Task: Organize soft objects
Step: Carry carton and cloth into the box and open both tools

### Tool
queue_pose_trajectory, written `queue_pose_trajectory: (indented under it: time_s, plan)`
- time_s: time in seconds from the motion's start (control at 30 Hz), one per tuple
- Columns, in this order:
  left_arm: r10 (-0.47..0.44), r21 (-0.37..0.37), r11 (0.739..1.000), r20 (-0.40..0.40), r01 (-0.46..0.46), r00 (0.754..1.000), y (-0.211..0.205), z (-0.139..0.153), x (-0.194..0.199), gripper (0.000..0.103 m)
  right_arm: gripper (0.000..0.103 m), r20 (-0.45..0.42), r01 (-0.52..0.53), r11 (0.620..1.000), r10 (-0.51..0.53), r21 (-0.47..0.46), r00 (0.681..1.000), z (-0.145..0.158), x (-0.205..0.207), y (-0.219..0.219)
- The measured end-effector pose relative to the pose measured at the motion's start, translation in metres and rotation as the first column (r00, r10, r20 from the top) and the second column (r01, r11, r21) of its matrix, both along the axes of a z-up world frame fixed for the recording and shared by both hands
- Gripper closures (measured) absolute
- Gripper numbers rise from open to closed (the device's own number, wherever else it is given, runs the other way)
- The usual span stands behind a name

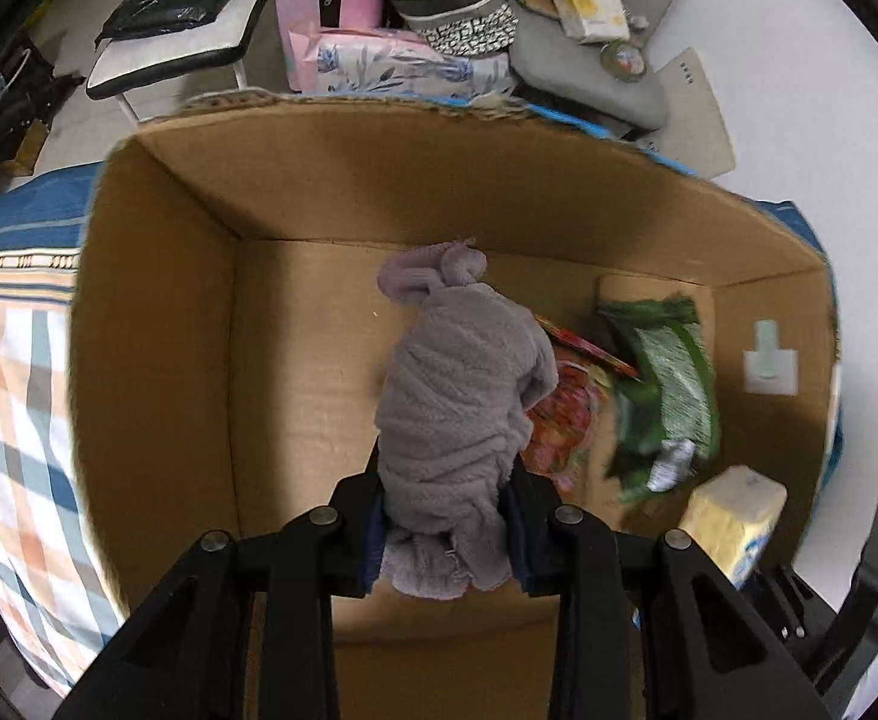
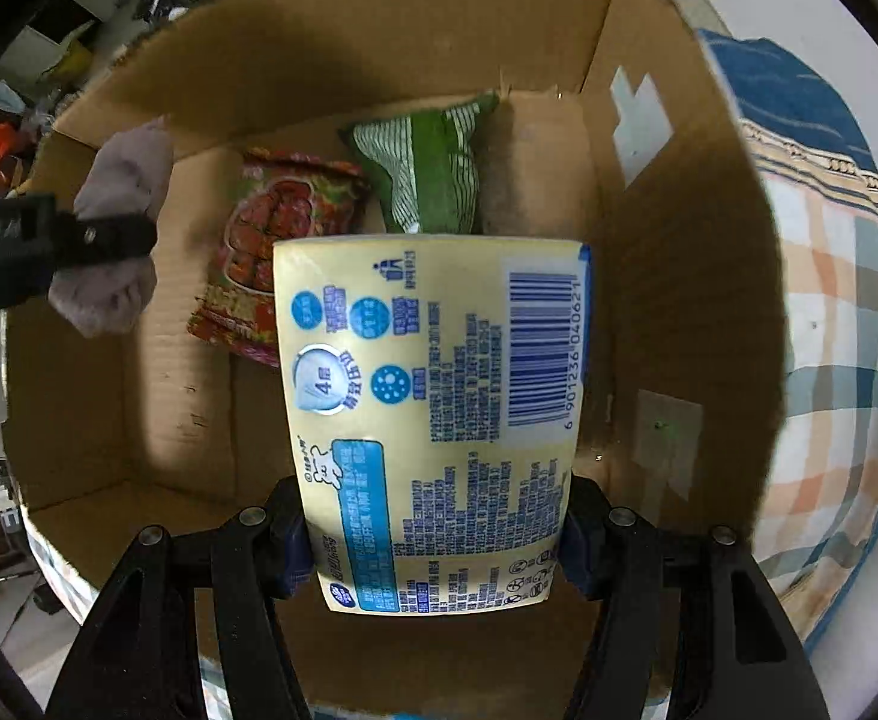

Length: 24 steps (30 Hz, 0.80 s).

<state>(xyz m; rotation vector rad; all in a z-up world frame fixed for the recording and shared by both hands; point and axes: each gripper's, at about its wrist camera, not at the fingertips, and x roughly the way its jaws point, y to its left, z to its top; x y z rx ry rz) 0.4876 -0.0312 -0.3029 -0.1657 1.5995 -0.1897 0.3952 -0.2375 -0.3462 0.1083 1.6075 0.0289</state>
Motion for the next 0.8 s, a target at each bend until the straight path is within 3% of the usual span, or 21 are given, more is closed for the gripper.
queue_pose_trajectory:
  time_s: [0.2,0.43,0.63,0.7,0.77,0.8]
  plan:
    - [-0.011,0.018,1.000,-0.031,0.011,0.999,-0.003,-0.019,0.012,0.071,0.037,-0.091,-0.035,0.999,0.033,-0.021,0.995,-0.031,0.003,0.005]
    - [0.029,0.020,0.999,-0.069,-0.028,0.997,0.001,-0.020,0.012,0.064,0.037,-0.096,-0.030,1.000,0.029,-0.009,0.995,-0.026,0.007,0.006]
    - [0.026,0.029,0.999,-0.038,-0.025,0.999,0.007,-0.004,0.006,0.039,0.028,-0.067,-0.036,0.999,0.036,-0.004,0.997,0.003,0.019,0.020]
    - [0.030,0.026,0.999,-0.019,-0.029,0.999,0.010,0.007,0.002,0.028,0.021,-0.045,-0.033,0.999,0.033,0.000,0.998,0.014,0.019,0.027]
    - [0.033,0.022,0.999,0.005,-0.033,0.999,0.013,0.019,-0.005,0.020,0.005,-0.006,-0.035,0.999,0.035,-0.018,0.999,0.030,0.020,0.033]
    - [0.032,0.024,0.999,0.021,-0.033,0.999,0.014,0.027,-0.011,0.014,0.004,0.015,-0.032,0.999,0.032,-0.027,0.999,0.037,0.020,0.035]
